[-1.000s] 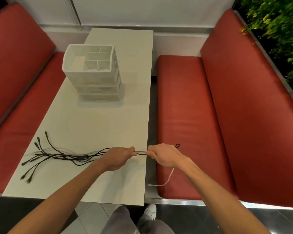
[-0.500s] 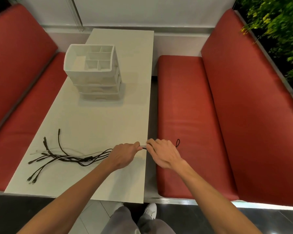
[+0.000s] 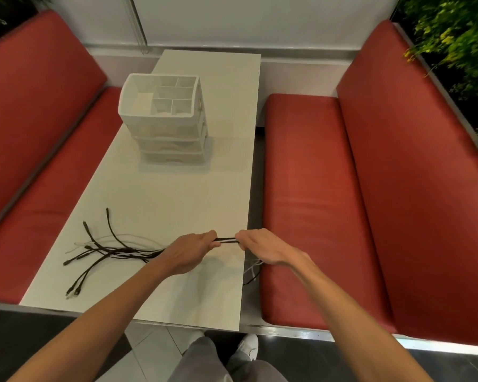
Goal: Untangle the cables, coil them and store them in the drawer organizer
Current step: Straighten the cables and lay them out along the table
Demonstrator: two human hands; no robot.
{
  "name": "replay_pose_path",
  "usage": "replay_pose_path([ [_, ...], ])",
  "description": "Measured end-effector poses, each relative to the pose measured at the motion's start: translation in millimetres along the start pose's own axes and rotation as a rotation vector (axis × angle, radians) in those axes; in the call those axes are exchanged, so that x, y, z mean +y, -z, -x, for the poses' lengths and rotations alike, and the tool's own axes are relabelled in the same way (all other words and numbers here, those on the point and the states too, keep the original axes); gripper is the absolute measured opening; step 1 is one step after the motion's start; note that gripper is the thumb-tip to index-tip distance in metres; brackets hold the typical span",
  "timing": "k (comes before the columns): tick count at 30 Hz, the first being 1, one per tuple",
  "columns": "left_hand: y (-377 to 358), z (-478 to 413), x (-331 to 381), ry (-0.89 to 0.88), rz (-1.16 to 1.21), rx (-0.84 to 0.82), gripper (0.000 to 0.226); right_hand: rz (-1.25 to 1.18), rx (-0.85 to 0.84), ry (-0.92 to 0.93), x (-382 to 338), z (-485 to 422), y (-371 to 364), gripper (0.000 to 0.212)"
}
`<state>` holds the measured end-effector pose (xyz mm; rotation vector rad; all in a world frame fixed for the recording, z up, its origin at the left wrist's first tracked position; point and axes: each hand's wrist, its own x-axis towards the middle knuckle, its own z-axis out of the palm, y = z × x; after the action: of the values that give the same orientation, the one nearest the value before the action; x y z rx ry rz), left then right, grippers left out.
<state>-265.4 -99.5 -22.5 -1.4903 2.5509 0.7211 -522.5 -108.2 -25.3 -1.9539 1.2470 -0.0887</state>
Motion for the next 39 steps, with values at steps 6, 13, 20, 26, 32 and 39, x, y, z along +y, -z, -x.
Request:
replay_pose_path([
  [6, 0.4, -3.1, -5.6, -0.043, 0.076, -0.111, 0.034, 0.425, 0.211, 0.231, 7.4, 11.1, -7.1, 0.033],
  [13, 3.0, 0.1, -26.3, 0.035, 0.345, -0.167, 0.050, 0.667, 0.514, 0.355, 46.6, 14.9, -17.3, 0.023],
  [20, 4.3, 4.9, -38.0, 0.090, 0.182, -0.179, 0.064, 0.675, 0.550, 0.287, 60.0, 17.0, -31.1, 0.029],
  [26, -11.0, -1.6, -15.7, 0.142, -0.156, -0.150, 0.050, 0.505, 0.273, -0.020, 60.8, 10.2, -55.6, 0.046],
  [32, -11.2, 6.9, -16.9, 0.155, -0.145, -0.041, 0.041, 0.179, 0.397, -0.021, 10.8, -1.9, -45.7, 0.046],
  [39, 4.8, 10.2, -11.0, 0.198, 0.059, -0.034, 0.029, -0.162, 0.152, -0.104, -67.1, -40.2, -57.3, 0.057],
])
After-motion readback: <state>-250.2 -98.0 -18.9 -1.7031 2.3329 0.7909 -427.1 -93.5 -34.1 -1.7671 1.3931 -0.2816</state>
